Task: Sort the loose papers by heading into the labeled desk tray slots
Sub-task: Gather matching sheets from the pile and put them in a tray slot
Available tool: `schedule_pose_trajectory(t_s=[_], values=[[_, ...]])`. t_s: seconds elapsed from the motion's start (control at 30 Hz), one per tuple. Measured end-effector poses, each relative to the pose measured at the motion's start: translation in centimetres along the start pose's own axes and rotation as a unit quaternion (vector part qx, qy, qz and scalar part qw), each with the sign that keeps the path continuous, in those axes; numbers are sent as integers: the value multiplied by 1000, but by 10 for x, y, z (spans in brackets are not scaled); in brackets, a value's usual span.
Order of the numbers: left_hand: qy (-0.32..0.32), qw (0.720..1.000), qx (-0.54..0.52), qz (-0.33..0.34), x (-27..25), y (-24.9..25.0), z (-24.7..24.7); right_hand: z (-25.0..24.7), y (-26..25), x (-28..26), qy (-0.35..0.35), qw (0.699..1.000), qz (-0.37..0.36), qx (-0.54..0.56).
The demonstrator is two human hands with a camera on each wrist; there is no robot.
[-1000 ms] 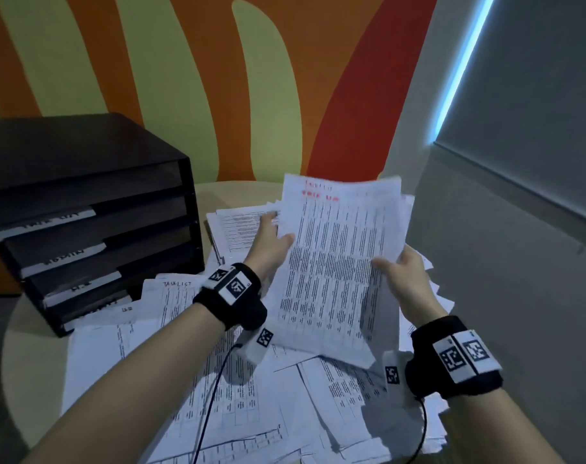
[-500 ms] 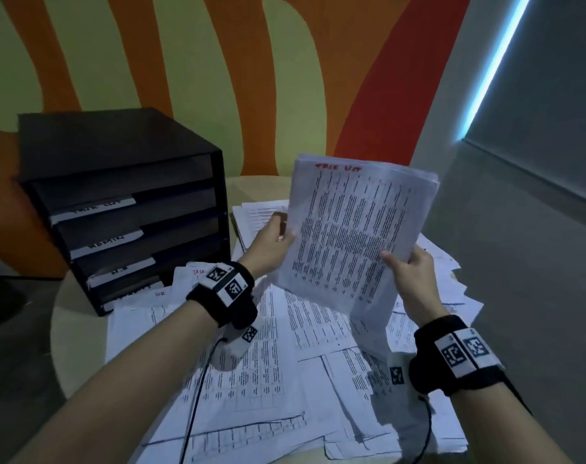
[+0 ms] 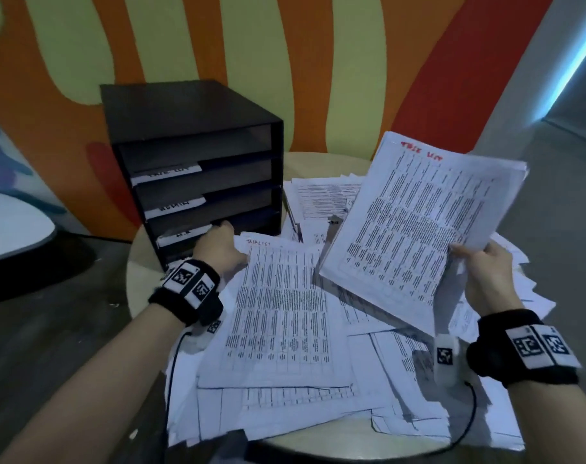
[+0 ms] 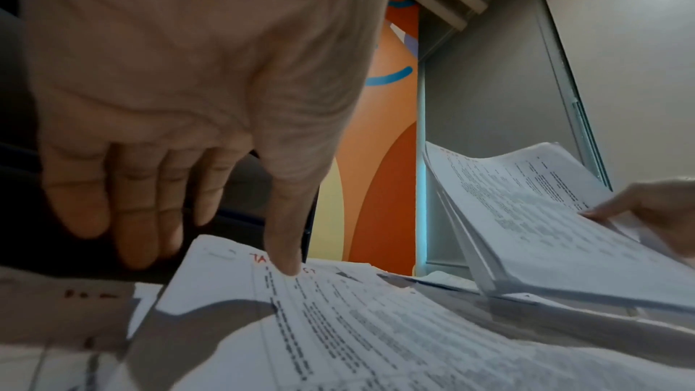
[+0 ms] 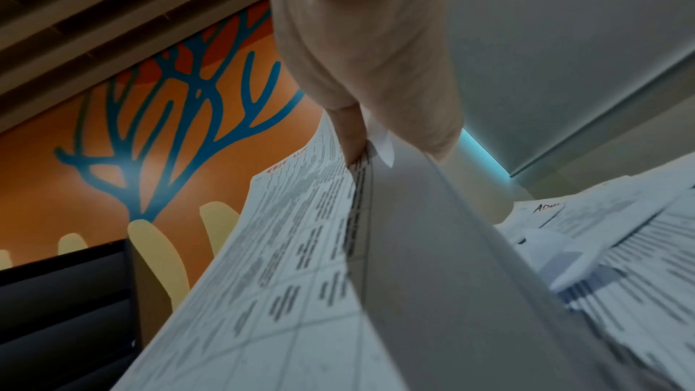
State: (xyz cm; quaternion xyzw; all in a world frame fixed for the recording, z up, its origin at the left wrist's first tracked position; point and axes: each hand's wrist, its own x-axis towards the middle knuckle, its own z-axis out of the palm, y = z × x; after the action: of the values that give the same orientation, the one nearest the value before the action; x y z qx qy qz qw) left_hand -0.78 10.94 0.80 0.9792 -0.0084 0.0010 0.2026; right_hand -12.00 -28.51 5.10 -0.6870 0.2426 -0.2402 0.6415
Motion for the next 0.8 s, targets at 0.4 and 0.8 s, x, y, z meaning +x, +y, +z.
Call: schedule_pose_trajectory(t_s=[0.4, 0.8], values=[[55, 996, -57, 41, -9, 3, 3, 14, 17, -6, -15, 999, 18, -26], [12, 908, -419, 25, -35, 26, -26, 14, 20, -9, -18, 999, 15, -43]])
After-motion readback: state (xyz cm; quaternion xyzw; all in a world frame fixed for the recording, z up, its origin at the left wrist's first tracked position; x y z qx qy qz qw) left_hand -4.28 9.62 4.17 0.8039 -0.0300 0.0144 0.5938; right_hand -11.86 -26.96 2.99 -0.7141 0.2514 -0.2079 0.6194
